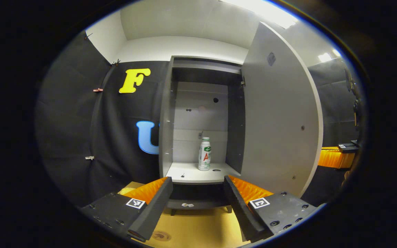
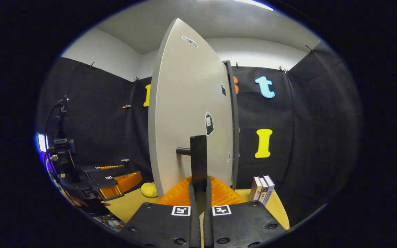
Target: Open the cabinet door with the right hand, grasp the bottle in the cabinet with the left hand and place it on the coaster, then close the cabinet door with the right hand.
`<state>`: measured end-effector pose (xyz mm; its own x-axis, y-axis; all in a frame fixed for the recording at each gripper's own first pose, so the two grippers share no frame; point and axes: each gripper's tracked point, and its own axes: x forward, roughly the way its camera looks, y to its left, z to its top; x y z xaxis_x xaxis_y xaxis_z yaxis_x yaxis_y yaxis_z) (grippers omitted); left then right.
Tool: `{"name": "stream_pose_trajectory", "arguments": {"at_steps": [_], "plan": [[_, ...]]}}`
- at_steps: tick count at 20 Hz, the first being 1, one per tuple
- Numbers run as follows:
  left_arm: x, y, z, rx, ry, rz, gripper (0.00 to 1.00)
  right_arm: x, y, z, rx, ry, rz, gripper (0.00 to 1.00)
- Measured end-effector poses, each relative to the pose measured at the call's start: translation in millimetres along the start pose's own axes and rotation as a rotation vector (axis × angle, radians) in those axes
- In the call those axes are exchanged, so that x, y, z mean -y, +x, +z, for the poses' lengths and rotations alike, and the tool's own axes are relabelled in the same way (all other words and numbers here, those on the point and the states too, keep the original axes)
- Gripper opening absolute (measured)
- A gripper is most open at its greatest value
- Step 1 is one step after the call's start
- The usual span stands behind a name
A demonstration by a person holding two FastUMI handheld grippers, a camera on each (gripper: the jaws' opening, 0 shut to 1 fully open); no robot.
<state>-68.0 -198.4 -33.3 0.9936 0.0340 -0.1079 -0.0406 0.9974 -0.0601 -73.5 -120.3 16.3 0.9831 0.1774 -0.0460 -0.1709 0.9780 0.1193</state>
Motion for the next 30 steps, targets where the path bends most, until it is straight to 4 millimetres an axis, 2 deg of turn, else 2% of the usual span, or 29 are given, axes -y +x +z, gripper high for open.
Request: {"name": "stream_pose_trajectory", "arguments": {"at_steps": [4,9,15,16,18,19,21,23,25,30], "plan": [[19.6,12.4,3.8,0.0,0.003,-0.031,0.94,36.4,-7.5,3.3,0.007,-0.04,-0.072,0.07],[34.2,20.1,6.7,0.007,0.004,-0.053,0.94,63.1,-10.7,4.1,0.01,-0.035,-0.119,0.07],[34.1,29.6,3.4,0.001,0.009,-0.05,0.94,64.1,-13.3,1.3,-0.005,-0.017,-0.067,0.07],[33.3,32.1,3.1,0.004,0.009,-0.052,0.97,65.7,-14.9,1.1,-0.006,-0.018,-0.065,0.07],[29.2,38.1,4.8,0.014,0.018,-0.05,0.94,64.7,-21.8,-2.4,-0.016,0.009,-0.046,0.07],[26.8,43.2,6.3,0.016,0.027,-0.048,0.96,62.4,-25.2,-5.8,-0.023,0.029,-0.036,0.07],[17.0,58.1,8.3,0.022,0.051,-0.036,0.94,64.0,-37.8,-8.6,-0.036,0.046,-0.043,0.07],[8.4,82.6,14.9,0.043,0.061,-0.04,0.91,65.7,-51.4,-9.8,-0.036,0.024,-0.071,0.06],[8.1,115.6,16.6,0.049,0.05,-0.07,0.94,70.7,-61.8,-10.4,-0.028,-0.001,-0.123,0.06],[7.2,195.3,22.5,0.063,0.081,-0.144,0.94,77.0,-79.8,-5.1,-0.003,-0.047,-0.314,0.07]]}}
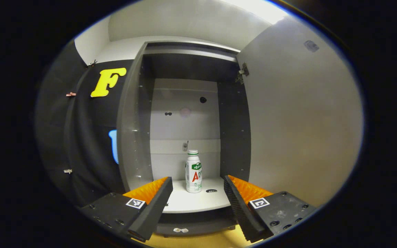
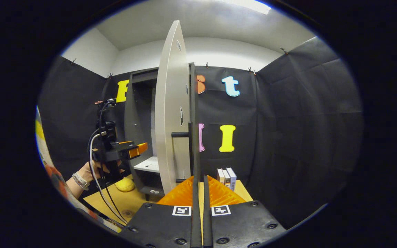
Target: Open the cabinet door with the right hand, grasp the bottle in the cabinet with the left hand and place it on the coaster, then close the cabinet door with the right hand.
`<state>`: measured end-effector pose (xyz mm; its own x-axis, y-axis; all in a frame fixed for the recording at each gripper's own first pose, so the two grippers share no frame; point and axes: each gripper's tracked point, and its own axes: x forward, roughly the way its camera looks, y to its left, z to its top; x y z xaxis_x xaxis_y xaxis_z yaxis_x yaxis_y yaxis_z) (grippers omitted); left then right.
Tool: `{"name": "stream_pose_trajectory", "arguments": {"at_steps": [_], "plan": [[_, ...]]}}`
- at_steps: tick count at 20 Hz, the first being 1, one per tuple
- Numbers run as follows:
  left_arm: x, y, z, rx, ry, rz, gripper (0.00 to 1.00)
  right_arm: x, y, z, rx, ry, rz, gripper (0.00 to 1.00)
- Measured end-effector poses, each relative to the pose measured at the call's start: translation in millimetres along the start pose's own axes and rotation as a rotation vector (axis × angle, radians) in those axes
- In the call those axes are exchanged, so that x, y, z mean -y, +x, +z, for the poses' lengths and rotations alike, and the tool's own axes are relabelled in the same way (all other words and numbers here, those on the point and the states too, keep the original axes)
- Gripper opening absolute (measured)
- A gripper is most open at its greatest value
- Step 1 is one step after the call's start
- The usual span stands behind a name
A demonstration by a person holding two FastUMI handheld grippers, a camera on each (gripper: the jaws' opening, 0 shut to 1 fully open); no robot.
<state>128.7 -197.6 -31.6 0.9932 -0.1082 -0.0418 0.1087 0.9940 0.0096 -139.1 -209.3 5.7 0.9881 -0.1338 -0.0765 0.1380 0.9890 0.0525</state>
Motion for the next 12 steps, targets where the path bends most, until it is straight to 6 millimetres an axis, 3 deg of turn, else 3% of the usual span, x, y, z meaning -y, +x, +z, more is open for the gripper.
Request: {"name": "stream_pose_trajectory", "arguments": {"at_steps": [7,12], "plan": [[-3.5,113.5,-15.8,0.001,0.028,-0.099,0.94,3.8,-15.9,-1.2,0.004,-0.048,-0.344,0.07],[-20.2,175.0,-45.3,-0.033,0.021,-0.07,0.9,-5.2,-26.1,2.1,0.0,-0.058,-0.485,0.06]]}}
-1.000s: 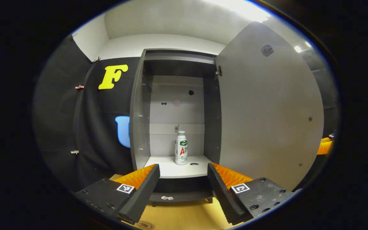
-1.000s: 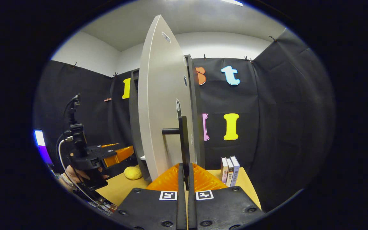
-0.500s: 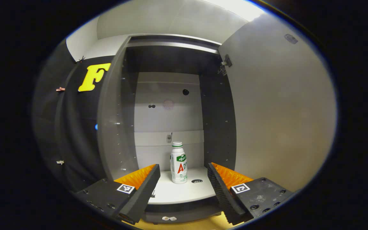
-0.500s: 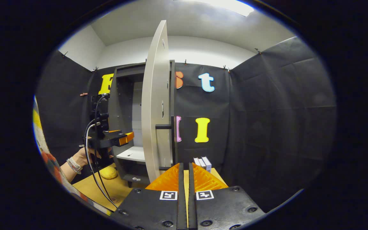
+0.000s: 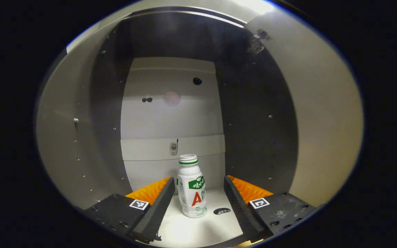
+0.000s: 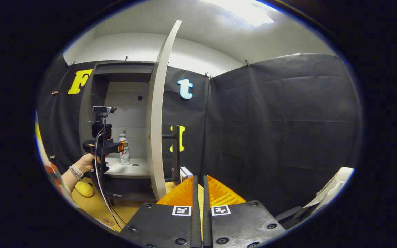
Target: Open the cabinet door with the right hand, grasp the bottle in the cabinet with the left hand and place it on the coaster, then close the cabinet door with the right hand.
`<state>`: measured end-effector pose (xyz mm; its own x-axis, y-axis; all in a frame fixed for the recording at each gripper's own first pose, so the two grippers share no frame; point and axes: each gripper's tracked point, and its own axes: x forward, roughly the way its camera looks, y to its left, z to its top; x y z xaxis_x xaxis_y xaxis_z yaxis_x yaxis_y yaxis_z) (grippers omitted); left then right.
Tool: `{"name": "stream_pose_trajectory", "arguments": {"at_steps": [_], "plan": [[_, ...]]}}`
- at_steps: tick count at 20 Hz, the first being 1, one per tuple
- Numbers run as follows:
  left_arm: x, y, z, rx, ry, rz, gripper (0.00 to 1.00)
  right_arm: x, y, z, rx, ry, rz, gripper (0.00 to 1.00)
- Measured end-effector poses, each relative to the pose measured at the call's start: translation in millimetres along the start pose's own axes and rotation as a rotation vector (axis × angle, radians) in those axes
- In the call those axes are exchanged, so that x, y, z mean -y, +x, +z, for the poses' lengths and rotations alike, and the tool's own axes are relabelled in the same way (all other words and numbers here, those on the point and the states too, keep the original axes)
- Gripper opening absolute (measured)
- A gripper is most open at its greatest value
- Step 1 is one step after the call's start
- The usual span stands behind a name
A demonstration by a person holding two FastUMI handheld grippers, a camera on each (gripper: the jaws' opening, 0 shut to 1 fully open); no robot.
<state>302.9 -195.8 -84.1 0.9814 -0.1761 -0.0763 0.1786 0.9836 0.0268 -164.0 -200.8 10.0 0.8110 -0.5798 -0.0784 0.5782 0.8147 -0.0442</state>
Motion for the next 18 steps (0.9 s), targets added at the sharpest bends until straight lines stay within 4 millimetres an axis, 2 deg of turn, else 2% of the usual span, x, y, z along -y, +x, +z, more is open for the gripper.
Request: {"name": "stream_pose_trajectory", "arguments": {"at_steps": [4,7,9,10,15,16,18], "plan": [[-6.4,32.4,-15.7,-0.017,0.047,0.006,0.9,-7.1,-0.8,-1.1,-0.012,0.01,-0.055,0.06],[-10.0,47.9,-21.2,-0.024,0.051,0.009,0.9,-15.3,-4.1,-1.6,-0.017,0.001,-0.057,0.07],[-12.9,57.9,-23.7,-0.021,0.043,0.011,0.97,-19.2,-2.6,-1.5,-0.017,-0.015,-0.063,0.07],[-14.2,64.0,-27.0,-0.024,0.045,0.009,0.93,-23.2,0.7,-3.9,-0.02,-0.019,-0.068,0.06],[-12.9,81.9,-41.7,-0.045,0.065,0.005,0.91,-29.3,-0.7,-2.1,-0.037,-0.003,-0.078,0.06],[-11.9,80.6,-39.8,-0.038,0.053,-0.006,0.8,-29.4,1.2,-3.3,-0.041,0.0,-0.077,0.06],[-13.3,77.9,-39.7,-0.039,0.036,-0.015,0.78,-29.6,3.4,-4.7,-0.045,-0.002,-0.077,0.02]]}}
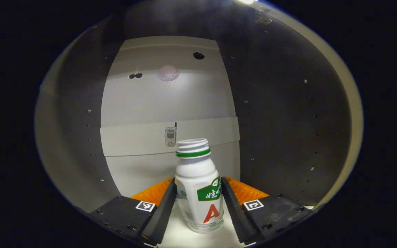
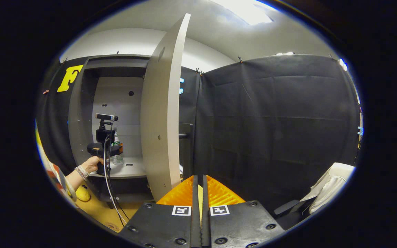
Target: Open the cabinet door with the right hand, grasp the bottle in the cabinet with the left hand and place it on the coaster, then close the cabinet door with the right hand.
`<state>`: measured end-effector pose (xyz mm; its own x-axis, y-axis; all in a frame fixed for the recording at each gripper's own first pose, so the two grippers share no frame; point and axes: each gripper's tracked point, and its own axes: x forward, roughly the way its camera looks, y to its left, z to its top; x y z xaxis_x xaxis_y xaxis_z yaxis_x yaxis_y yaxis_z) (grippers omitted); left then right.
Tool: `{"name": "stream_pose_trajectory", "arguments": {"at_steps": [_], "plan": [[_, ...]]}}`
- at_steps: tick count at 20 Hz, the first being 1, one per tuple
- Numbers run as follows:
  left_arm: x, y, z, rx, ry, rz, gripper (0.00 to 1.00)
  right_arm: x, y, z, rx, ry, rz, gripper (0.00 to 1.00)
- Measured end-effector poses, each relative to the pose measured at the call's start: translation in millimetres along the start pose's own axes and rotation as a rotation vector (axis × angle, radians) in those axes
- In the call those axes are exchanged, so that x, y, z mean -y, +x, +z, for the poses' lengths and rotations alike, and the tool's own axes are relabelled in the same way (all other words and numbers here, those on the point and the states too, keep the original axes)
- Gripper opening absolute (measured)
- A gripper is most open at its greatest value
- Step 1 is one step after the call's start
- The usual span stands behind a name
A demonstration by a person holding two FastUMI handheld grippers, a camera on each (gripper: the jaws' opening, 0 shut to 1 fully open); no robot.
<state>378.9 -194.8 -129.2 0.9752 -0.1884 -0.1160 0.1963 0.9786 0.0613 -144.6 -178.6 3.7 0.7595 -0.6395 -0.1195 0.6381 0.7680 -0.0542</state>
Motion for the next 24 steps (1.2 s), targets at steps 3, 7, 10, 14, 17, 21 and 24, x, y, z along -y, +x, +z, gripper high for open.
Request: {"name": "stream_pose_trajectory", "arguments": {"at_steps": [3,7,10,14,17,21,24], "plan": [[3.2,-10.5,2.6,-0.005,-0.041,-0.03,0.75,-1.5,0.4,-2.2,0.006,-0.012,0.002,0.02],[3.0,-46.7,19.7,0.021,-0.076,-0.06,0.75,-8.1,-11.2,0.4,0.024,-0.003,0.038,0.06],[-6.2,-80.7,35.1,0.059,-0.07,-0.061,0.75,-18.8,-21.5,1.3,0.034,0.005,0.084,0.06],[-12.4,-136.7,48.8,0.083,-0.091,-0.076,0.76,-43.1,-28.2,-0.2,0.041,0.009,0.217,0.06],[-25.3,-186.8,52.9,0.086,-0.088,-0.023,0.76,-63.1,-29.5,-5.3,0.043,-0.035,0.357,0.06],[-43.6,-256.7,48.7,0.074,-0.065,0.1,0.75,-88.6,-37.9,-17.1,-0.005,-0.043,0.604,0.06],[-54.5,-308.5,26.6,0.029,-0.065,0.202,0.75,-93.4,-41.6,-21.3,-0.008,-0.076,0.728,0.05]]}}
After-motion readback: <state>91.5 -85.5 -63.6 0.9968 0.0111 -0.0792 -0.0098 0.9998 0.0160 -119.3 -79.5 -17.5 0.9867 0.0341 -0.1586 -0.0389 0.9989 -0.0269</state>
